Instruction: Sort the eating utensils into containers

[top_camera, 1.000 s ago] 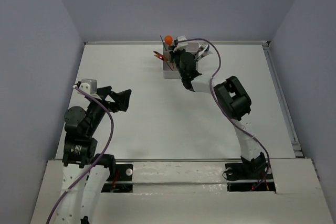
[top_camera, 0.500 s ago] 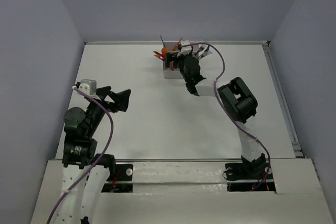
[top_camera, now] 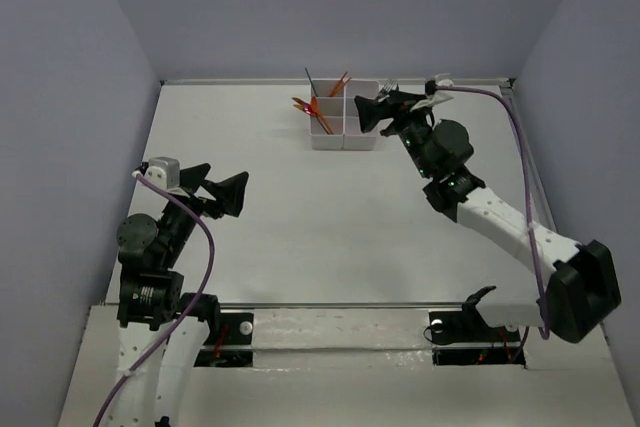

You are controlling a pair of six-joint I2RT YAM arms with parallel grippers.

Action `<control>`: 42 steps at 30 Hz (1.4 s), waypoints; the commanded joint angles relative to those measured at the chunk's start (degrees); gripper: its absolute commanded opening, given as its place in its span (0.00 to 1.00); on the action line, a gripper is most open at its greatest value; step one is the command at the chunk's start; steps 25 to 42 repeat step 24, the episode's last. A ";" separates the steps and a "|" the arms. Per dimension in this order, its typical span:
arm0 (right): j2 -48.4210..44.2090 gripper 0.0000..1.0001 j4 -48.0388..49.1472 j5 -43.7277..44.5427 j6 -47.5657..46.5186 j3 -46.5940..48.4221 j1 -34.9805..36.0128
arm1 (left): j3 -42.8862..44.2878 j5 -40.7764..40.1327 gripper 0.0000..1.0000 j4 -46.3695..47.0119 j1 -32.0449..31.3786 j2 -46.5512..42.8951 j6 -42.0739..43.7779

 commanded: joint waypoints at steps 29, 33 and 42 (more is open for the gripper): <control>-63.15 1.00 -60.26 6.30 11.14 -11.12 0.01 | 0.55 4.87 0.99 10.12 -0.70 -13.40 -9.01; -63.15 1.00 -60.26 6.30 11.14 -11.12 0.01 | 0.55 4.87 0.99 10.12 -0.70 -13.40 -9.01; -63.15 1.00 -60.26 6.30 11.14 -11.12 0.01 | 0.55 4.87 0.99 10.12 -0.70 -13.40 -9.01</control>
